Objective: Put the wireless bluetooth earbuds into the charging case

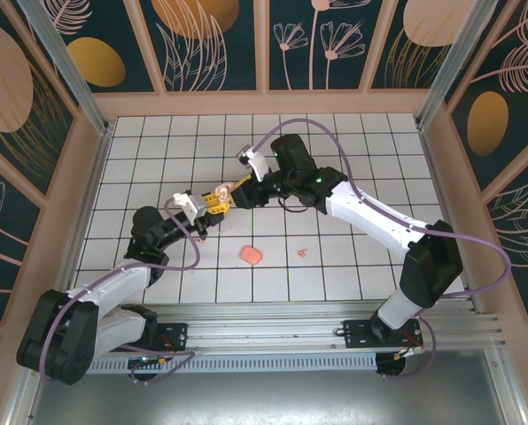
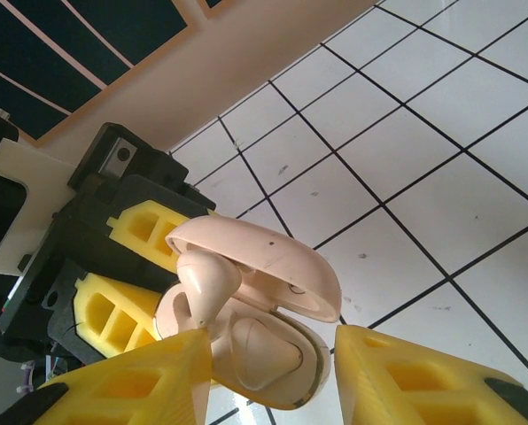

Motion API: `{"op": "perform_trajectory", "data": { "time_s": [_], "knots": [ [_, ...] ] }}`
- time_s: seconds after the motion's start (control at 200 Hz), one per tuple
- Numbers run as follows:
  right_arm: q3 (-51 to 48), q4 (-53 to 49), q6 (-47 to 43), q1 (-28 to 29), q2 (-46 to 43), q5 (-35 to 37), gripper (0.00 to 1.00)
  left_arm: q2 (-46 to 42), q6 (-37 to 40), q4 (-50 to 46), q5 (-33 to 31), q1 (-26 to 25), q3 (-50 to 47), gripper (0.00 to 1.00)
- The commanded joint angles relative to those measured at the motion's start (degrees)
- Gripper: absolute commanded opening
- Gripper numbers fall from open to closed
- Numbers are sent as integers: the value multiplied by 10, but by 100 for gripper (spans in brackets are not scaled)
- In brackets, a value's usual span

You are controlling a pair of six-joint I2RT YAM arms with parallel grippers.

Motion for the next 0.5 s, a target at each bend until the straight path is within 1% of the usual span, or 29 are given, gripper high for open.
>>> {"op": "perform_trajectory", "data": {
  "time_s": [0.0,0.495],
  "knots": [
    [-7,7,1,-5,-13,-10,42,6,6,28,-4,-3,18,3],
    [-1,-10,-4,-7,-15,13,42,5,3,24,-5,-3,20,3]
  ]
}}
